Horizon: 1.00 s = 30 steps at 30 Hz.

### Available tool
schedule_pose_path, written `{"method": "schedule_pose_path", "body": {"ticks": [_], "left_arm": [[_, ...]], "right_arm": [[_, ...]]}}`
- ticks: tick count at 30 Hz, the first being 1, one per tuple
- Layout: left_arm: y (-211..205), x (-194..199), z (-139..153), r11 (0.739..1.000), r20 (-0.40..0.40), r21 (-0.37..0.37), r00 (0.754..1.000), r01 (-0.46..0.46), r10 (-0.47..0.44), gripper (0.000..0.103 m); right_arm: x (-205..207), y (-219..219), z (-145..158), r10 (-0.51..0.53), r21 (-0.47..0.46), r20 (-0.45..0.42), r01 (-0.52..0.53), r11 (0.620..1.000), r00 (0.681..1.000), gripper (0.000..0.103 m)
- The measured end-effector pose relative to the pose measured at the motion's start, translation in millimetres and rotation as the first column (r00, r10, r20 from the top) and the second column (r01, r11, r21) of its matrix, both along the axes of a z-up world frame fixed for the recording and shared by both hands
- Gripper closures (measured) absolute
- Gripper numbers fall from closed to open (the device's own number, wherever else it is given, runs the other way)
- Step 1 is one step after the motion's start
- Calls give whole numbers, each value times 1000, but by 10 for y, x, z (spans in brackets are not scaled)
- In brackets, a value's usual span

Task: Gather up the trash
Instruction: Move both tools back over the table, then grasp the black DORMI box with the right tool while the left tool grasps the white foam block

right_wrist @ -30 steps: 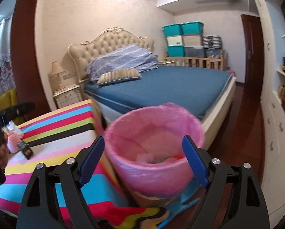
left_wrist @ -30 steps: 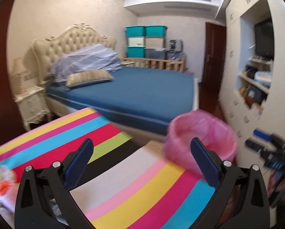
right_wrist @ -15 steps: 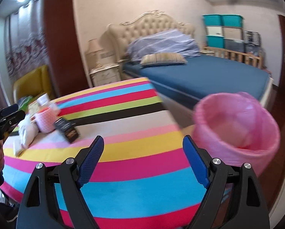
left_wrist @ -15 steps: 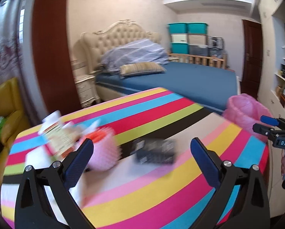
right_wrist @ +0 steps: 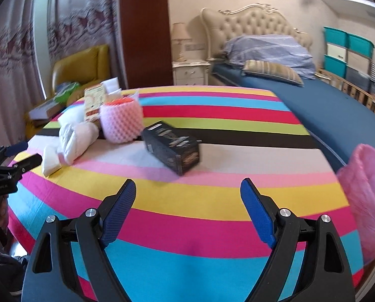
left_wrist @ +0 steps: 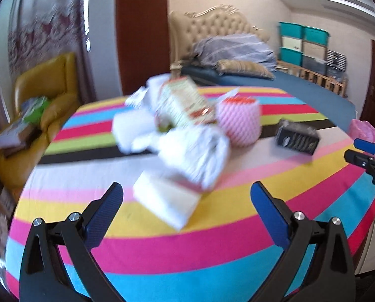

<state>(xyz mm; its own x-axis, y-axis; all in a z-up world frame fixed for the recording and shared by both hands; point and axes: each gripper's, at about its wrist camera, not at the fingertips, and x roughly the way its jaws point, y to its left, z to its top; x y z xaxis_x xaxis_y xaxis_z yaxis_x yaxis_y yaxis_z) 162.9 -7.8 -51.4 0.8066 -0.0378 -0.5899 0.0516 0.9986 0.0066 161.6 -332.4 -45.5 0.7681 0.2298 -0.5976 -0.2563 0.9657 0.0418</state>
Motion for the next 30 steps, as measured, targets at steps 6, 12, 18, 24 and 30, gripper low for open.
{"method": "schedule_pose_path", "body": {"ticks": [6, 12, 18, 24, 30], "left_arm": [[165, 168, -188, 995, -104, -38, 990, -96, 91, 5], [146, 444, -212, 986, -165, -7, 973, -166, 163, 5], [194, 712, -284, 973, -241, 14, 944, -229, 226, 5], [312, 701, -318, 971, -263, 60, 935, -231, 239, 4], [496, 478, -399, 968, -281, 61, 926, -245, 252, 4]], "right_arm": [[75, 100, 11, 20, -4, -3, -20, 1000, 1000, 22], [295, 108, -8, 36, -48, -16, -37, 998, 999, 22], [505, 134, -45, 56, -72, -40, -59, 996, 998, 19], [674, 214, -47, 90, -88, -59, -95, 992, 994, 19], [909, 330, -173, 124, -87, -120, -135, 987, 985, 19]]}}
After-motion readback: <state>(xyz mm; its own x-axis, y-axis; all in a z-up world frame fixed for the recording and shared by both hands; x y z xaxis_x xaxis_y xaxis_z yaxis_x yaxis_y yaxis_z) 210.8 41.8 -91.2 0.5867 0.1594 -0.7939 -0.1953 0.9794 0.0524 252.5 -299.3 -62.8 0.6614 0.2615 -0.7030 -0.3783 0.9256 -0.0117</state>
